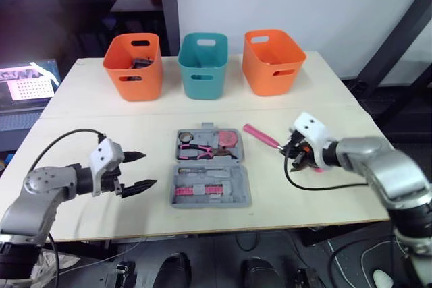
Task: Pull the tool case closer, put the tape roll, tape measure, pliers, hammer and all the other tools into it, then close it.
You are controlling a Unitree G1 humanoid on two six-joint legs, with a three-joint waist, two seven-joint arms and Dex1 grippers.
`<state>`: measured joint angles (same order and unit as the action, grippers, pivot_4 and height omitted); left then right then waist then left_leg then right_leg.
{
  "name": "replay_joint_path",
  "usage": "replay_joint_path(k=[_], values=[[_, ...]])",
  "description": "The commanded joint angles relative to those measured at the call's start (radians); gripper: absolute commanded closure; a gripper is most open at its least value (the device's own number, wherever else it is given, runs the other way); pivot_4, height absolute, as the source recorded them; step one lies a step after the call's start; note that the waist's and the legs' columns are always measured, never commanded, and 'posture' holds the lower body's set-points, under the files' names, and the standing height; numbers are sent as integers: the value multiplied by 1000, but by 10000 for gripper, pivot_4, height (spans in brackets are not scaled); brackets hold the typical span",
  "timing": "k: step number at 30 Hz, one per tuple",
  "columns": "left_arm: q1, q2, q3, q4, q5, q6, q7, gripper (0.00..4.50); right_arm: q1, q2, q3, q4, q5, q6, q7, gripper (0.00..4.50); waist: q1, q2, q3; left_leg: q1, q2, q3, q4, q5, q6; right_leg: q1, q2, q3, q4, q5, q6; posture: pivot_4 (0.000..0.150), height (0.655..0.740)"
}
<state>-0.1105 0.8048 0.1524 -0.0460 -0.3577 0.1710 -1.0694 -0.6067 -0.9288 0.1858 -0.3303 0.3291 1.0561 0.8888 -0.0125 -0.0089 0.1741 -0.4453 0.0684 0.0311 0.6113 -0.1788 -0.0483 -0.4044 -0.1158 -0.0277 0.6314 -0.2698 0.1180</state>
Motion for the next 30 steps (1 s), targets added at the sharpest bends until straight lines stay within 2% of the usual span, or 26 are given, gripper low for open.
replay_joint_path(k=[1,4,6,12,15,30], values=[[14,31,68,12,-30,-36,-34,0,-135,-27,80,-36,30,20,118,44448,-2,-1,0,0,0,0,0,0,0,0,0,0,0,0,0,1500,7400],[43,60,105,11,-99,13,-102,0,-233,-40,202,-59,28,24,217,44448,-5,0,0,-1,0,1,0,0,0,-4,-1,0,-1,0,0,1500,7400],[66,65,135,17,-116,35,-98,0,-297,0,286,-58,19,54,235,44448,-5,0,0,-1,0,1,0,0,0,-5,-1,0,-1,0,0,1500,7400],[161,39,201,2,-148,22,-97,0,-414,205,479,23,-59,125,149,44448,-8,0,0,-1,0,1,0,0,0,-5,-1,0,1,0,0,1500,7400],[197,33,224,-13,-160,21,-95,0,-442,246,564,60,-113,126,118,44448,-2,0,0,-2,0,1,0,0,0,-5,-1,0,1,0,0,1500,7400],[225,24,241,-36,-190,50,-95,0,-464,364,664,255,-196,56,112,44448,-8,-1,-1,-3,0,2,1,0,0,-5,-1,-1,2,2,1,1500,7400]])
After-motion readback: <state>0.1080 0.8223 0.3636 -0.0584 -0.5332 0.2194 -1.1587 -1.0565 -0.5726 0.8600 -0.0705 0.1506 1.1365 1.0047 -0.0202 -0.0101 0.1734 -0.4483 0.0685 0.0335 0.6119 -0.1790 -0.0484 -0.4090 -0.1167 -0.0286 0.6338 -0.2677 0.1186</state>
